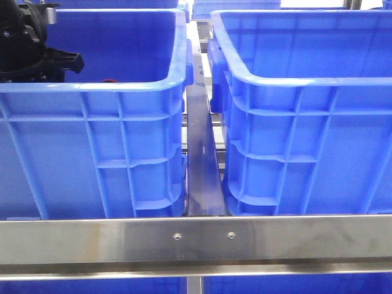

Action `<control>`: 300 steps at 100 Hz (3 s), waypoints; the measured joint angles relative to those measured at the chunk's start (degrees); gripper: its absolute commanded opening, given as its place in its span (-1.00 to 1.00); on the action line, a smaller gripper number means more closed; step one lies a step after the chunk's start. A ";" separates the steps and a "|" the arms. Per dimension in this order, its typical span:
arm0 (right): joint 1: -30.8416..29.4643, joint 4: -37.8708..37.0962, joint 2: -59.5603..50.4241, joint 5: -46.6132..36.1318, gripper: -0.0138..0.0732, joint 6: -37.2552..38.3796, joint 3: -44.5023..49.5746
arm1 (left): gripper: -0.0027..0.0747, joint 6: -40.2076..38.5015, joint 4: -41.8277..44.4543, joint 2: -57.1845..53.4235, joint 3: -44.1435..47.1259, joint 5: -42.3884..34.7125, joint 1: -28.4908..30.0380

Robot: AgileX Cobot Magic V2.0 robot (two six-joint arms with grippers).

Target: Pick red and yellow buttons and place in box

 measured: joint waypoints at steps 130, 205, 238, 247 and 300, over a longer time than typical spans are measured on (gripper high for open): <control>0.00 -3.78 0.00 -8.56 -0.84 0.00 0.00 | -0.55 39.40 -53.35 -25.31 11.76 14.95 -6.15; 0.00 6.27 15.27 17.83 -0.29 0.00 -26.28 | -0.55 40.23 -54.62 -25.31 11.88 8.91 -16.60; 0.00 11.25 30.86 19.90 0.64 0.00 -36.73 | -0.55 40.28 -54.62 -25.31 11.88 8.91 -16.60; 0.00 15.24 35.43 20.02 0.58 -0.27 -39.49 | -0.55 40.28 -54.62 -25.31 11.88 8.91 -16.64; 0.40 66.53 63.96 34.31 0.56 -26.91 -56.24 | -0.55 40.28 -54.62 -25.31 11.88 8.91 -16.64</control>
